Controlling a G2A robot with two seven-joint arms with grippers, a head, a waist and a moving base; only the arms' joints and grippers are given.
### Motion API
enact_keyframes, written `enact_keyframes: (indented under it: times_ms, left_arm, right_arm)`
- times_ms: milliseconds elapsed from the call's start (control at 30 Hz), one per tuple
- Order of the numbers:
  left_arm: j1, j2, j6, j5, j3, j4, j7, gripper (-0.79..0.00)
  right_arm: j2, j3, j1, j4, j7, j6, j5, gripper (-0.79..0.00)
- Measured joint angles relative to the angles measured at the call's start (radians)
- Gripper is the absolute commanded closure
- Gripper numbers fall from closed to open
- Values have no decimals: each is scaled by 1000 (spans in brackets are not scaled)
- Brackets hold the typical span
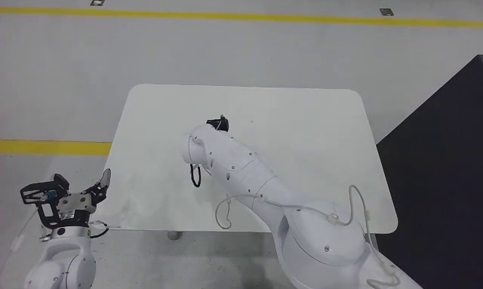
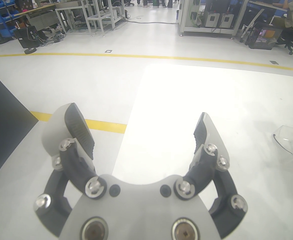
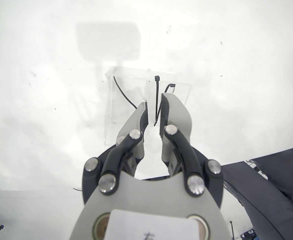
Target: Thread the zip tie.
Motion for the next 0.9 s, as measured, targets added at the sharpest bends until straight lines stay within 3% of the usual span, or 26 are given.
enact_keyframes:
  times_ms: [167,900]
  left_arm:
    - [0,0,0,0,0,0,0,-785]
    - [0,0,0,0,0,0,0,-785]
  right_arm:
    - [-1,0,-3,7,-3,3,3,-163]
    - [4,0,0,45,46,-47,-17,-95]
